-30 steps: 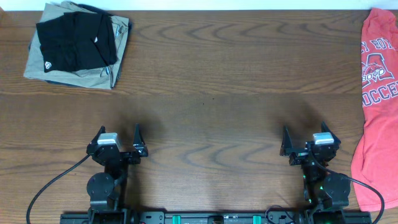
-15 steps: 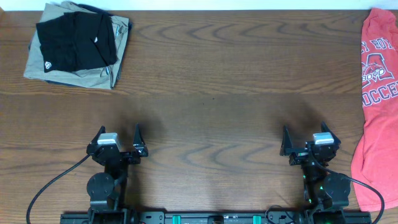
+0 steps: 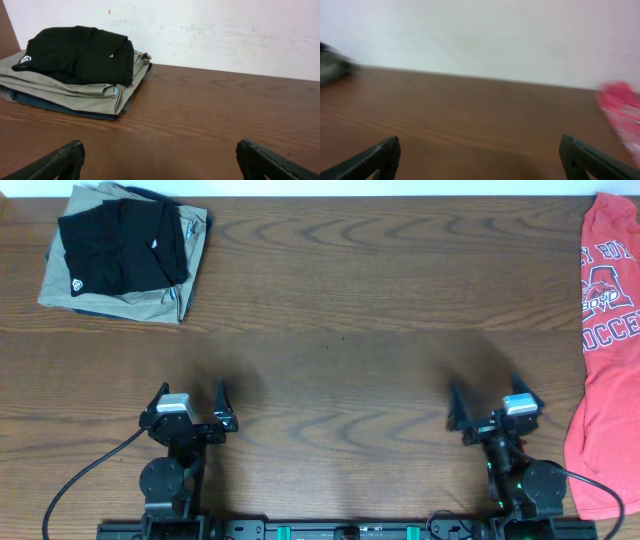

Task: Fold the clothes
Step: 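Reach the right gripper to the orange shirt at the right edge and grasp it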

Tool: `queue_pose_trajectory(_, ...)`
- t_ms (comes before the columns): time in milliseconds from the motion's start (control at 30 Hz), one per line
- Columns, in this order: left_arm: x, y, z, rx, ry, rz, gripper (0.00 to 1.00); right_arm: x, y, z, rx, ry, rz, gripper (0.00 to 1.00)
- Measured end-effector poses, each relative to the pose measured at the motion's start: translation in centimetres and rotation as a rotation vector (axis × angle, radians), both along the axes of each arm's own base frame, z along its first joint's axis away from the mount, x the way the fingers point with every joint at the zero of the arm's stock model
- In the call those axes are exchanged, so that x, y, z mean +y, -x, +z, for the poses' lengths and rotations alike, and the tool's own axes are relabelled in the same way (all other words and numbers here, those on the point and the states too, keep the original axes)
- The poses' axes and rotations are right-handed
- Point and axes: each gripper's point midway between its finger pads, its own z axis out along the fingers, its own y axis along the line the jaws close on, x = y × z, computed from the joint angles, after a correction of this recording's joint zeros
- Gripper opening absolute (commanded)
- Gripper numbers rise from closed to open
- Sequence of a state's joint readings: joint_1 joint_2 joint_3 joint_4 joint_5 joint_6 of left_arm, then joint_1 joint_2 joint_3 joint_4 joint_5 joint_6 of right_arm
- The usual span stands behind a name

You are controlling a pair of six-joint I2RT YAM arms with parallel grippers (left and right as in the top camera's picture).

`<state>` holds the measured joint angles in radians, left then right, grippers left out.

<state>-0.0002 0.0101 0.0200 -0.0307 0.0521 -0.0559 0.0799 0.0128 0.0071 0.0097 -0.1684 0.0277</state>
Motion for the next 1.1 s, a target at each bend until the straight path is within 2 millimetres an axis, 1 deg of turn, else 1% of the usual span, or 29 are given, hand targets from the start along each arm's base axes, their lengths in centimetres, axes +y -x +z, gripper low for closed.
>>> queue_pose_trajectory(67, 0.0, 0.0, 0.0, 0.0, 0.0, 0.0, 0.98, 2.5, 0.8, 0.0, 0.024, -0.075, 0.153, 0.99)
queue_pose_trajectory(100, 0.0, 0.0, 0.0, 0.0, 0.0, 0.0, 0.98, 4.0, 1.6, 0.0, 0.047, -0.123, 0.253, 0.99)
queue_pose_trajectory(133, 0.0, 0.0, 0.0, 0.0, 0.0, 0.0, 0.98, 5.1, 2.2, 0.1, 0.064, -0.159, 0.328, 0.99)
queue_pose_trajectory(233, 0.0, 0.0, 0.0, 0.0, 0.0, 0.0, 0.98, 6.9, 3.6, 1.0, 0.085, -0.243, 0.463, 0.99)
queue_pose_trajectory(267, 0.0, 0.0, 0.0, 0.0, 0.0, 0.0, 0.98, 7.2, 3.9, 1.5, 0.074, -0.262, 0.489, 0.99)
queue_pose_trajectory(333, 0.0, 0.0, 0.0, 0.0, 0.0, 0.0, 0.98, 7.6, 4.5, 3.7, 0.001, -0.289, 0.533, 0.99)
queue_pose_trajectory(400, 0.0, 0.0, 0.0, 0.0, 0.0, 0.0, 0.98, 7.5, 5.3, 6.6, -0.124, -0.293, 0.559, 0.99)
queue_pose_trajectory(467, 0.0, 0.0, 0.0, 0.0, 0.0, 0.0, 0.98, 7.2, 5.6, 8.2, -0.193, -0.301, 0.55, 0.99)
queue_pose_trajectory(600, 0.0, 0.0, 0.0, 0.0, 0.0, 0.0, 0.98, 5.9, 4.8, 9.5, -0.23, -0.314, 0.462, 0.99)
queue_pose_trajectory(700, 0.0, 0.0, 0.0, 0.0, 0.0, 0.0, 0.98, 4.9, 3.3, 10.4, -0.204, -0.272, 0.363, 0.99)
queue_pose_trajectory(767, 0.0, 0.0, 0.0, 0.0, 0.0, 0.0, 0.98, 3.8, 1.8, 11.2, -0.155, -0.226, 0.268, 0.99)
queue_pose_trajectory(833, 0.0, 0.0, 0.0, 0.0, 0.0, 0.0, 0.98, 2.2, -0.2, 12.1, -0.094, -0.172, 0.148, 0.99)
queue_pose_trajectory(933, 0.0, 0.0, 0.0, 0.0, 0.0, 0.0, 0.98, -0.4, -3.5, 13.2, 0.009, -0.099, -0.018, 0.99)
queue_pose_trajectory(1000, 0.0, 0.0, 0.0, 0.0, 0.0, 0.0, 0.98, -3.0, -6.3, 13.7, 0.114, -0.049, -0.141, 0.99)
queue_pose_trajectory(1033, 0.0, 0.0, 0.0, 0.0, 0.0, 0.0, 0.98, -4.0, -7.3, 14.2, 0.136, -0.035, -0.184, 0.99)
queue_pose_trajectory(1100, 0.0, 0.0, 0.0, 0.0, 0.0, 0.0, 0.98, -6.6, -9.7, 14.3, 0.227, -0.01, -0.277, 0.99)
